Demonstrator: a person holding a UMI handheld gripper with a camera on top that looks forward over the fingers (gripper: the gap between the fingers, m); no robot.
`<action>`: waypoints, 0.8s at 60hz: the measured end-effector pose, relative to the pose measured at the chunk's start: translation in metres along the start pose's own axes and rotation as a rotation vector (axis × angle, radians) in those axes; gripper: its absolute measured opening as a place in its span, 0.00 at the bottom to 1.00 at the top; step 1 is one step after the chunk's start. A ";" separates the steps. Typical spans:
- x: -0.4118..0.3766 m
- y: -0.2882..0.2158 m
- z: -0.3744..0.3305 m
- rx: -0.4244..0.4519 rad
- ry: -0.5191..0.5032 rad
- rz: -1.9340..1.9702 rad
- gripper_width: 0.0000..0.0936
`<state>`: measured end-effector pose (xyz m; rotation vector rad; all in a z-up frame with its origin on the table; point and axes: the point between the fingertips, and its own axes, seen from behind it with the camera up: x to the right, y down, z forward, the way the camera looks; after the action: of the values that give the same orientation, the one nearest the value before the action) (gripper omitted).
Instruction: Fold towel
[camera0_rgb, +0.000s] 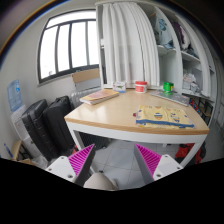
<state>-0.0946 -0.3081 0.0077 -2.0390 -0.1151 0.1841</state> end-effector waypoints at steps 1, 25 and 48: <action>0.002 -0.001 0.001 0.004 0.005 0.001 0.87; 0.100 -0.067 0.078 0.045 0.163 -0.038 0.86; 0.140 -0.080 0.158 0.047 0.172 -0.037 0.46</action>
<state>0.0147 -0.1103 -0.0036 -1.9945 -0.0408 -0.0121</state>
